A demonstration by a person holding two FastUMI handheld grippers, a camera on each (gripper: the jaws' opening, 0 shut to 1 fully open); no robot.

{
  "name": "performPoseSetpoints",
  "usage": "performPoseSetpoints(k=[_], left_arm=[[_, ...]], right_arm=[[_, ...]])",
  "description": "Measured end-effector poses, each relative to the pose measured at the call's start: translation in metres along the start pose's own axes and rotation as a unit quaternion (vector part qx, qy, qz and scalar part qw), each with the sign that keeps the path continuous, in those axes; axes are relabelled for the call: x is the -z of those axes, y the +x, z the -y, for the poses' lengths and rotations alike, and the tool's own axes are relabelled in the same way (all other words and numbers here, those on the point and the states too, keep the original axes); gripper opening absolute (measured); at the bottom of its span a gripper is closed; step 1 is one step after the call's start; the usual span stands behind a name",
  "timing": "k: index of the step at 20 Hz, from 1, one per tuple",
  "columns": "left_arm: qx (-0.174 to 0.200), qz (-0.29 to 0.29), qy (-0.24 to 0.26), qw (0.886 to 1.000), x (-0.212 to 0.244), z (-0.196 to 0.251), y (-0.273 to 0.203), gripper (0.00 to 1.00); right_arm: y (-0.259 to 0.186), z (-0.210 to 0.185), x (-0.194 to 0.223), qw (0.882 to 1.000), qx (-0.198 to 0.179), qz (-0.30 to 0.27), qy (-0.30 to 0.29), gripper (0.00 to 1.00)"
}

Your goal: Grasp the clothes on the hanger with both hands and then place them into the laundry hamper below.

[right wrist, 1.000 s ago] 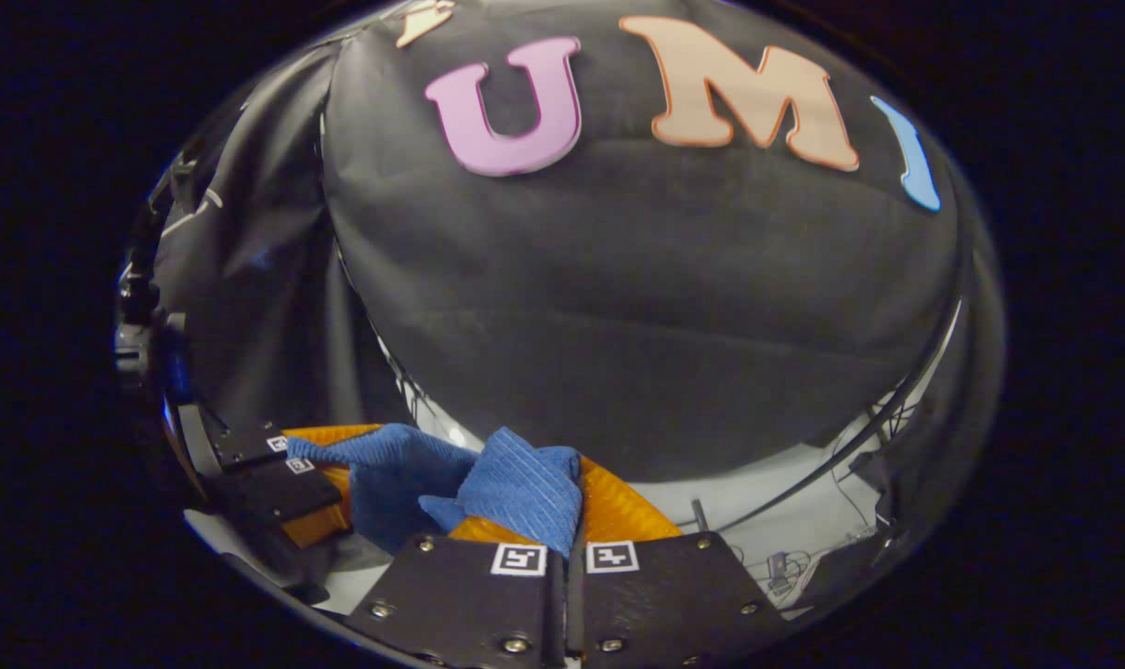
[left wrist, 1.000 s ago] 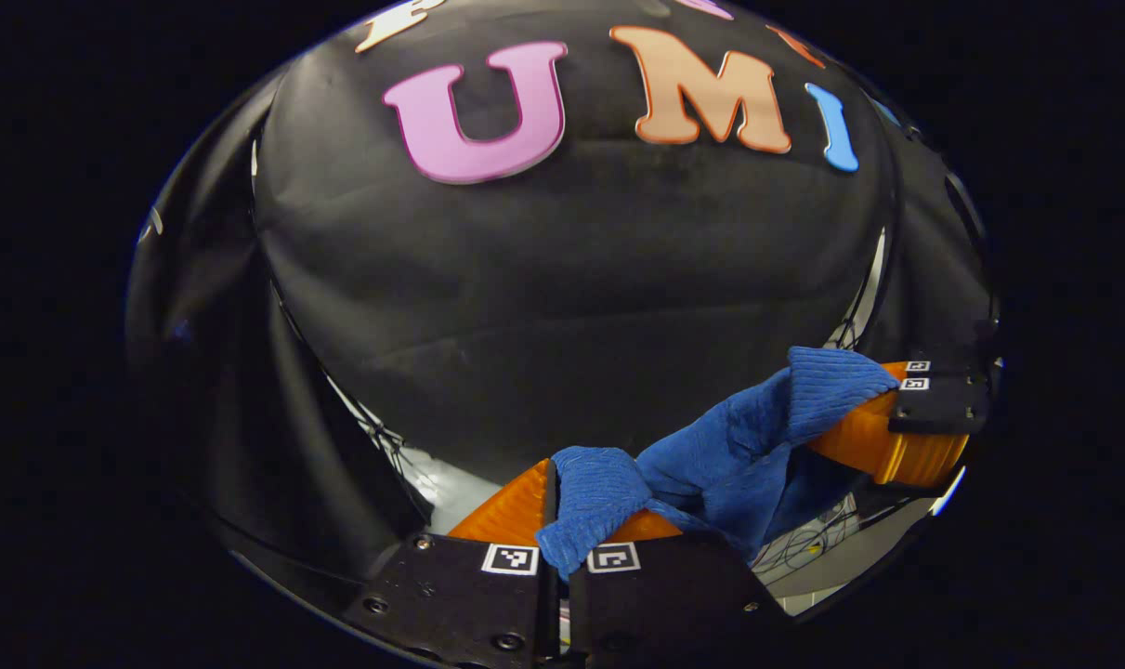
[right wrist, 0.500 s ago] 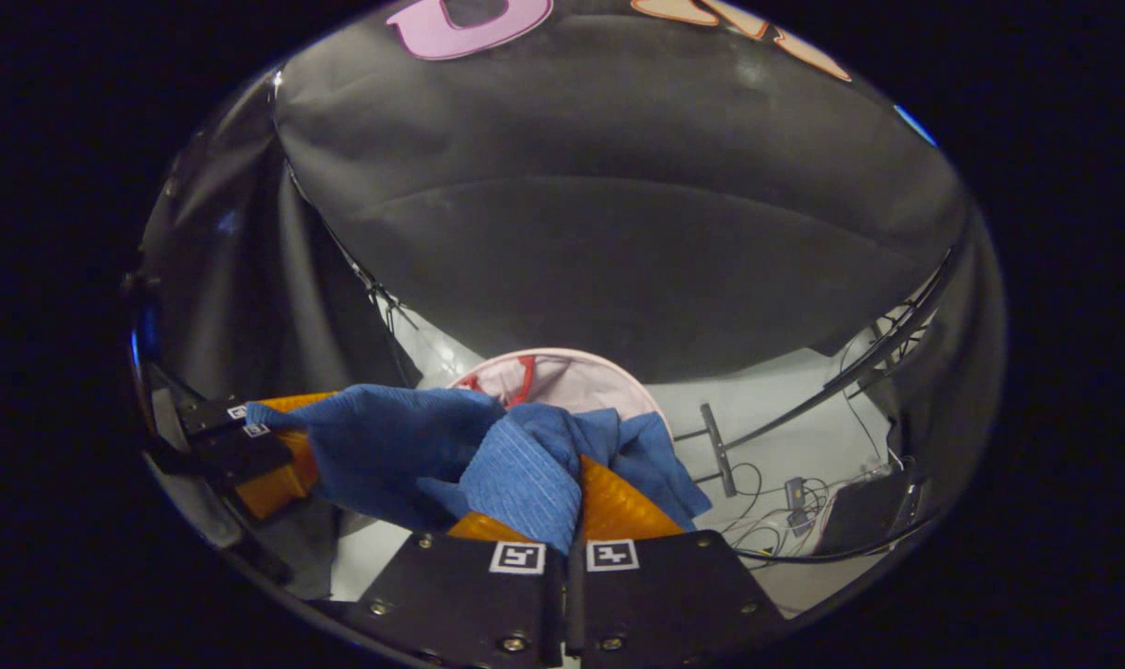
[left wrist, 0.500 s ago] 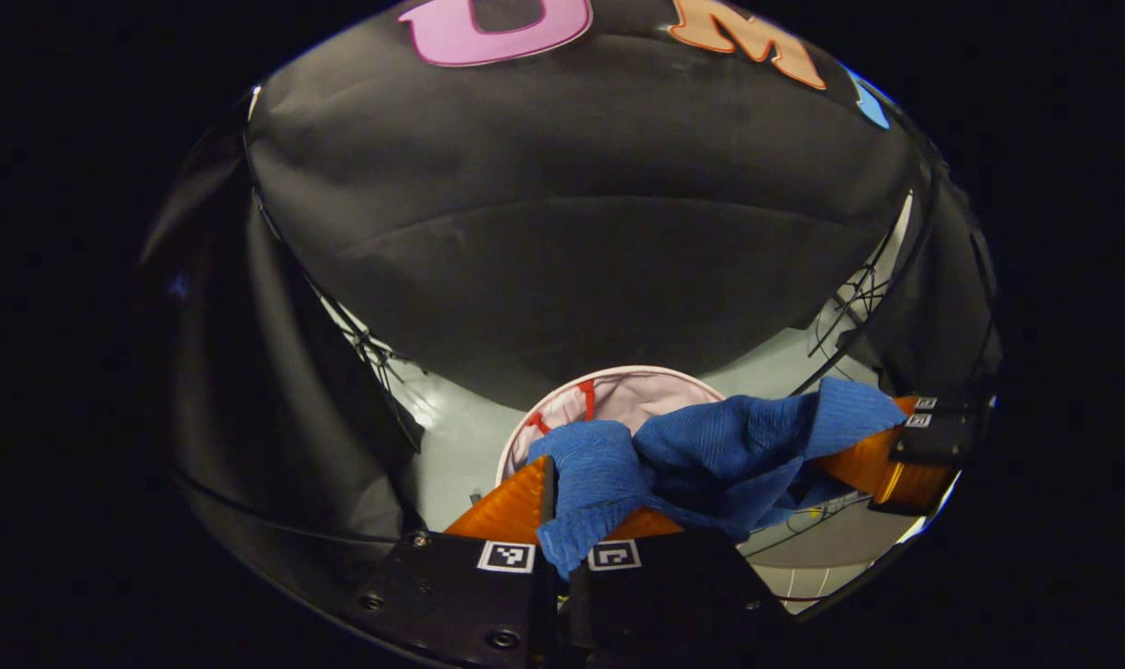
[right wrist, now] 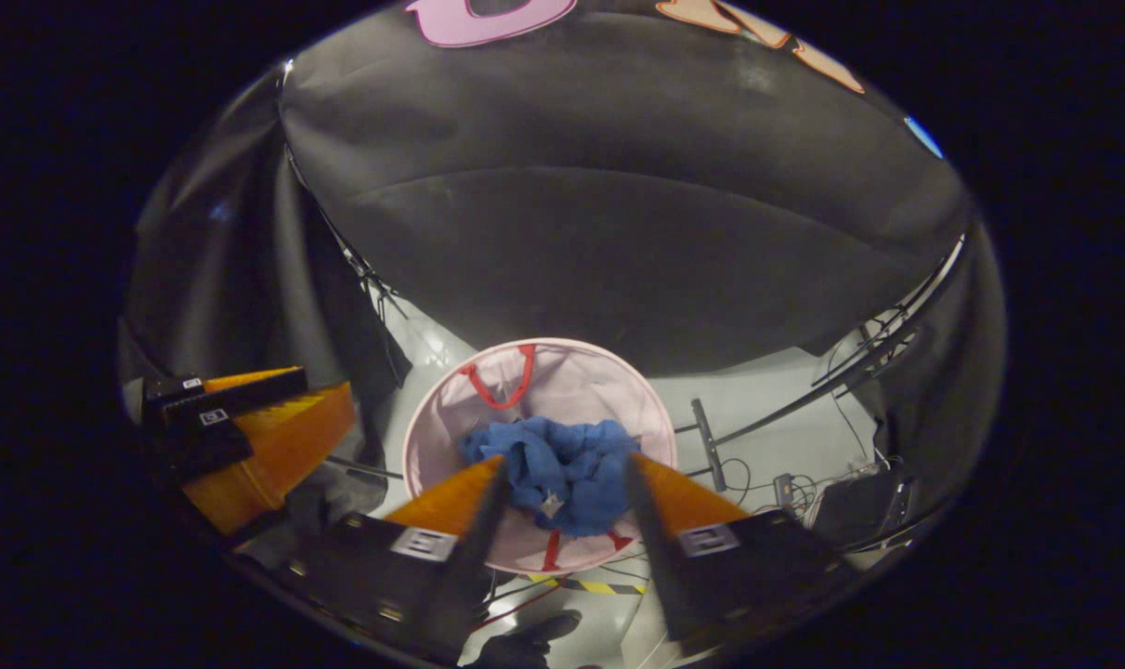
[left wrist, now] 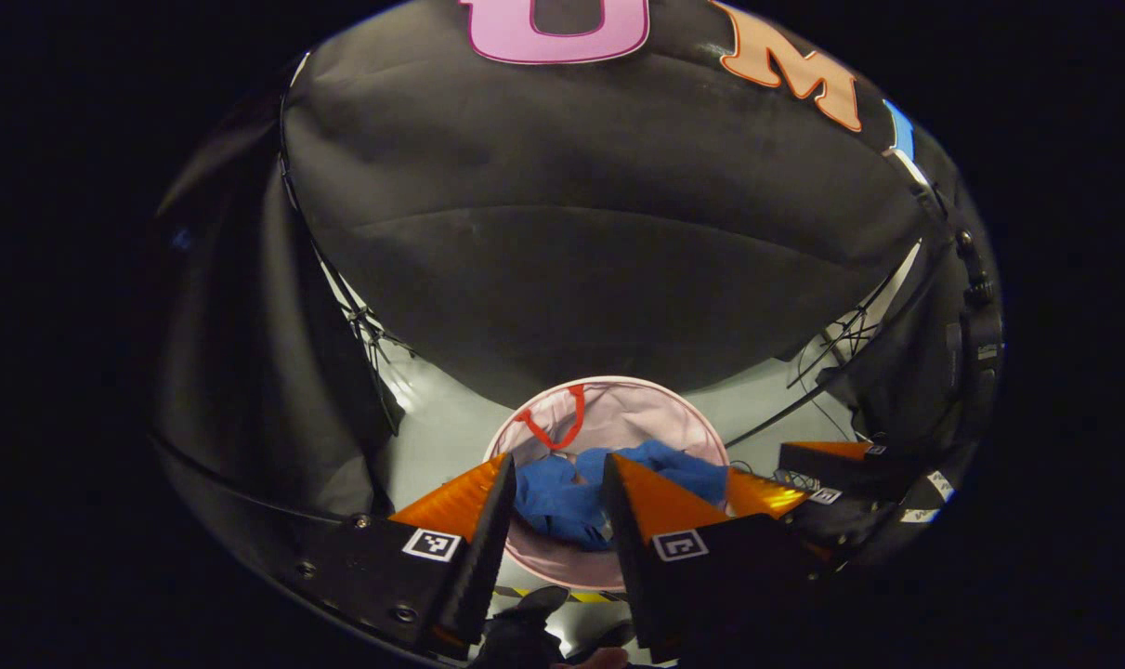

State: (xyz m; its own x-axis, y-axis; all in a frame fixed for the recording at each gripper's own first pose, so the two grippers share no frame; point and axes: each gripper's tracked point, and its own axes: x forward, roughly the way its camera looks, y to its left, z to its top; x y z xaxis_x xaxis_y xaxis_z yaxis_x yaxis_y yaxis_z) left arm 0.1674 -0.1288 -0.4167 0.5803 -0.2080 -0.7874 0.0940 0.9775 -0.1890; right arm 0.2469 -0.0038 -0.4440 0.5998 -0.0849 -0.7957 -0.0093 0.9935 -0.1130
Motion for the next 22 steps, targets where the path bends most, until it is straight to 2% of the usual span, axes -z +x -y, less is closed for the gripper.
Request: performPoseSetpoints(k=[2,4,5,7,9,11,12,18,22], left_arm=[[0.003,0.011,0.007,1.0,-0.005,0.0,-0.012,0.67],[0.007,0.014,0.011,1.0,-0.006,0.003,-0.027,0.83],[0.006,0.016,0.008,1.0,-0.008,0.004,-0.037,0.85],[0.006,0.029,0.002,1.0,-0.009,0.007,-0.058,0.86],[0.006,0.043,0.012,0.999,-0.011,0.006,-0.08,0.86],[0.004,0.055,0.02,0.998,-0.013,0.005,-0.096,0.86],[0.005,0.059,0.021,0.998,-0.013,0.006,-0.104,0.86],[0.013,0.095,0.016,0.995,-0.023,0.018,-0.167,0.86],[0.016,0.123,0.032,0.992,-0.026,0.029,-0.199,0.85]], right_arm=[[-0.022,-0.002,-0.006,1.0,0.001,0.012,0.002,1.0],[-0.04,-0.002,-0.004,1.0,0.001,0.018,0.003,0.97],[-0.051,-0.003,-0.004,1.0,-0.001,0.024,0.004,1.0],[-0.073,-0.001,-0.005,0.999,0.001,0.035,0.012,0.97],[-0.096,0.001,-0.002,0.999,0.005,0.041,0.036,1.0],[-0.112,0.003,0.004,0.997,0.0,0.046,0.058,0.97],[-0.125,0.008,0.003,0.997,0.003,0.051,0.061,1.0],[-0.199,0.02,-0.022,0.992,0.005,0.117,0.054,1.0],[-0.248,0.016,-0.034,0.986,-0.001,0.156,0.065,1.0]])
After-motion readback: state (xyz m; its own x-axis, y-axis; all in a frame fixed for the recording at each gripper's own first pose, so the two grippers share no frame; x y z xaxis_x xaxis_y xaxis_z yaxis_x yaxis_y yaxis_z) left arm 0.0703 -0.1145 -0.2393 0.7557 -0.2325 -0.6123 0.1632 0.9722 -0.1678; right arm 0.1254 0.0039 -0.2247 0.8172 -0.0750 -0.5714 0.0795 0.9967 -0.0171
